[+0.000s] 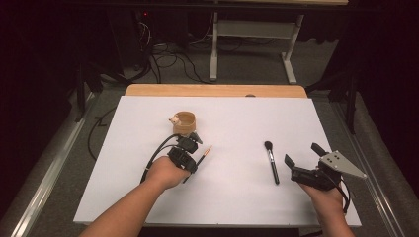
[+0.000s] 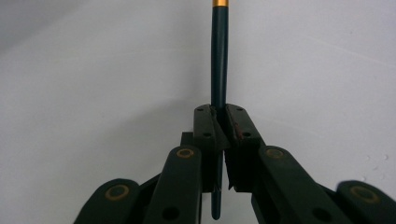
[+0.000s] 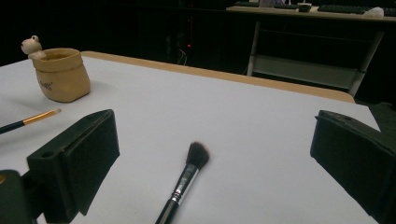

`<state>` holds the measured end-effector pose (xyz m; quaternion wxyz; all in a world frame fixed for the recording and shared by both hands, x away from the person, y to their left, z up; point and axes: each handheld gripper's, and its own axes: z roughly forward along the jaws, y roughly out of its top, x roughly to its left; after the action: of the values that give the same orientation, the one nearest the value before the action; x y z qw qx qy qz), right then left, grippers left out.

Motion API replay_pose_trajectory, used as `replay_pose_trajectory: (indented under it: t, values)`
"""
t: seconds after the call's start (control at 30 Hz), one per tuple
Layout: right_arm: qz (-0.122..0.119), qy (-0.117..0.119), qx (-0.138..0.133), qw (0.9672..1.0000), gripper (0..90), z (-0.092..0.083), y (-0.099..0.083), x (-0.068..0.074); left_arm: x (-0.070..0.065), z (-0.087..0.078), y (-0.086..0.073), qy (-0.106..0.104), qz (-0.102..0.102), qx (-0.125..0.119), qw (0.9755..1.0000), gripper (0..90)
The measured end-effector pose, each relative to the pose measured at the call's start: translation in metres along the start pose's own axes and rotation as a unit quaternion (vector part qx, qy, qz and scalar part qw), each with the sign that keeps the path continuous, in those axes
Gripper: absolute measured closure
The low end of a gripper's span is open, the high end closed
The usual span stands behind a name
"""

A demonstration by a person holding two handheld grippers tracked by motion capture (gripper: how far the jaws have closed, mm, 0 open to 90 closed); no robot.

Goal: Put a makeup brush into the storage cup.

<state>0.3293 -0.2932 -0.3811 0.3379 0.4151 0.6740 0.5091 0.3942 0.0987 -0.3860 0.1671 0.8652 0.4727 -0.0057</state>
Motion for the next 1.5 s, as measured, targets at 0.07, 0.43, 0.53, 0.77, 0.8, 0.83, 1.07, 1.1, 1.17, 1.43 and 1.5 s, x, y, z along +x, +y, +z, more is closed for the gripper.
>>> replay_pose_trajectory:
  t: [0.07,0.43,0.53,0.77,0.8,0.83,1.07,1.1,1.17,1.43,1.5]
  values:
    - [0.0,0.0,0.0,1.0,2.8,0.0,0.0,0.0,0.003,-0.002,-0.004,-0.003,-0.004,-0.008,1.0,84.2]
    - [-0.001,0.0,0.001,1.0,2.8,0.002,0.0,0.001,0.022,-0.014,-0.023,-0.019,-0.024,-0.034,0.9989,84.2]
    - [-0.001,0.001,0.001,1.0,2.8,0.002,0.0,0.001,0.025,-0.017,-0.026,-0.024,-0.03,-0.043,0.9983,84.3]
    - [0.0,0.002,0.002,1.0,2.8,0.002,-0.001,0.001,0.03,-0.022,-0.032,-0.016,-0.033,-0.041,0.9985,84.2]
    - [-0.001,0.003,0.002,1.0,2.8,0.003,-0.001,0.0,0.032,-0.022,-0.033,-0.016,-0.035,-0.041,0.9984,84.2]
    - [-0.002,0.003,0.002,1.0,2.8,0.003,-0.001,0.0,0.033,-0.023,-0.034,-0.015,-0.035,-0.039,0.9985,84.2]
    - [-0.001,0.0,0.001,1.0,2.8,0.002,0.0,0.001,0.038,-0.025,-0.039,-0.012,-0.04,-0.055,0.9976,84.2]
    - [-0.001,0.0,-0.001,1.0,2.8,0.002,0.0,0.001,0.039,-0.026,-0.04,-0.013,-0.041,-0.061,0.9972,84.2]
    - [0.0,0.0,0.001,1.0,2.8,0.002,0.0,0.001,0.039,-0.028,-0.041,-0.016,-0.043,-0.07,0.9965,84.2]
    - [-0.001,-0.001,0.002,1.0,2.8,0.002,0.0,0.001,0.048,-0.034,-0.048,-0.029,-0.058,-0.125,0.99,84.2]
    - [-0.002,-0.001,0.001,1.0,2.8,0.002,0.0,0.001,0.049,-0.033,-0.051,-0.031,-0.057,-0.133,0.989,84.2]
